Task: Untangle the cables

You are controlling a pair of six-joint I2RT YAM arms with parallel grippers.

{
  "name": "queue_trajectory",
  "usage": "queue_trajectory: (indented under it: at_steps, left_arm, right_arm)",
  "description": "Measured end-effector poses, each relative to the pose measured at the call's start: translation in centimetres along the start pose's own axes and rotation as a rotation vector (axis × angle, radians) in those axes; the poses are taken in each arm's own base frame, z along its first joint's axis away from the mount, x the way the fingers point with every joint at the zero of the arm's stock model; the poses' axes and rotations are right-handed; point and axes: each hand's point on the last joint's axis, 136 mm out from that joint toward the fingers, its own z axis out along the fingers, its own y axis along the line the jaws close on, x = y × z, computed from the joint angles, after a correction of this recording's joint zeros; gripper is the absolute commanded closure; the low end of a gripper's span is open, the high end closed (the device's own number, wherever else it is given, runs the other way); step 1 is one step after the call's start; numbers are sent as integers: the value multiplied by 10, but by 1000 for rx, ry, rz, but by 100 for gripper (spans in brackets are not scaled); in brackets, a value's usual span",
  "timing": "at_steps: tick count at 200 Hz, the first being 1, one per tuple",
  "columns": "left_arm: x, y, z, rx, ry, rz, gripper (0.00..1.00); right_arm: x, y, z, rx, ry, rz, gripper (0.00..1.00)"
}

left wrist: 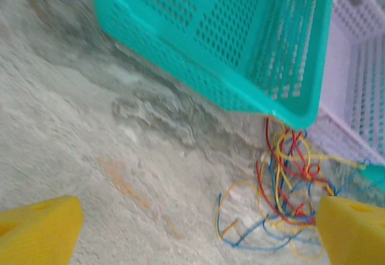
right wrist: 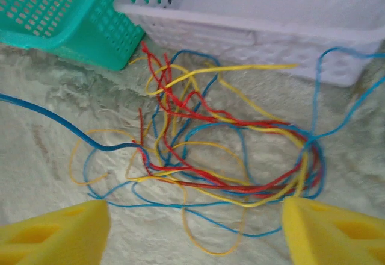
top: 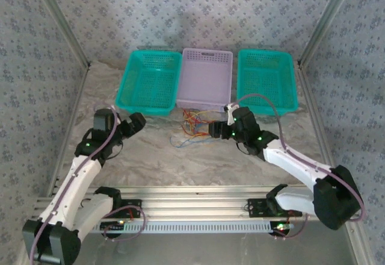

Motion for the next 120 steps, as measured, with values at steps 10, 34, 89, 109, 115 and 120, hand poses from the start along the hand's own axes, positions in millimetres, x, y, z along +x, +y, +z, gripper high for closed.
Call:
queue_trajectory:
  at_steps: [10, 34, 89, 109, 115, 120]
  left_arm:
    - [12, -3, 7, 7, 35, 20, 1]
    - [37, -11, 24, 22, 109, 67, 1]
    - [67, -38, 49, 93, 184, 126, 1]
    - [75, -46, 55, 113, 201, 142, 1]
    - [78, -49, 57, 119, 206, 148, 1]
    - [81, -50, 58, 122, 212, 154, 1]
  right_arm:
    - [1, 7, 7, -23, 16, -9, 31]
    - [4, 30, 21, -84, 22, -48, 27]
    - [15, 61, 51, -132, 30, -145, 31]
    - [13, 61, 60, -120, 23, -154, 34]
    - [12, 60, 62, -114, 18, -156, 35]
    - [11, 59, 64, -110, 16, -157, 35]
